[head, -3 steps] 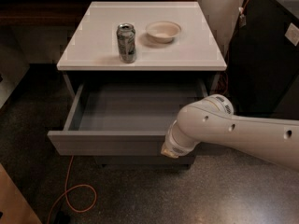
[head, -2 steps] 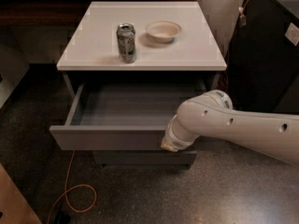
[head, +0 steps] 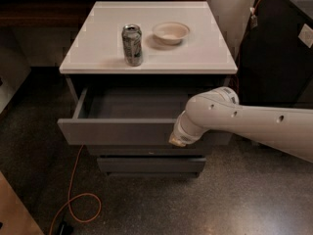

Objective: Close top drawer

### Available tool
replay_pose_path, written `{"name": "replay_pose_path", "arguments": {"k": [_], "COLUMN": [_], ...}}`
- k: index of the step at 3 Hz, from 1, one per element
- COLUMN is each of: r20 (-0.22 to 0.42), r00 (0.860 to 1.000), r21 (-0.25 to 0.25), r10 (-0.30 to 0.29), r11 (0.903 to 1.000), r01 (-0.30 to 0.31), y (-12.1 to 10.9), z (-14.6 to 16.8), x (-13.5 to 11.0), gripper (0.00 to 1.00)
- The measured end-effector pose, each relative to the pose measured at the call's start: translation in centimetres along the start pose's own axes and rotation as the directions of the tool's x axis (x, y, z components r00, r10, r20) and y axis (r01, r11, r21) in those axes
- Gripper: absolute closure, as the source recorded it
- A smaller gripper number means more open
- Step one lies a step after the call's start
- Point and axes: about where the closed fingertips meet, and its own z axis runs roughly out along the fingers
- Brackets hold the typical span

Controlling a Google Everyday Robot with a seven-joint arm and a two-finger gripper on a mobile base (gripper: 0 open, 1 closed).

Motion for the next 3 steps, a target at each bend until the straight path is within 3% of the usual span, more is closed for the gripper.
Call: {"name": "replay_pose_path", "arguments": {"k": [3], "r20": [0.048], "r00": [0.999], "r21": [0.049], "r10": [0.009], "r11": [0.9988], "r01": [-0.011], "y": [-9.3], "z": [3.8], "x": [-1.6], "gripper": [1.00]}}
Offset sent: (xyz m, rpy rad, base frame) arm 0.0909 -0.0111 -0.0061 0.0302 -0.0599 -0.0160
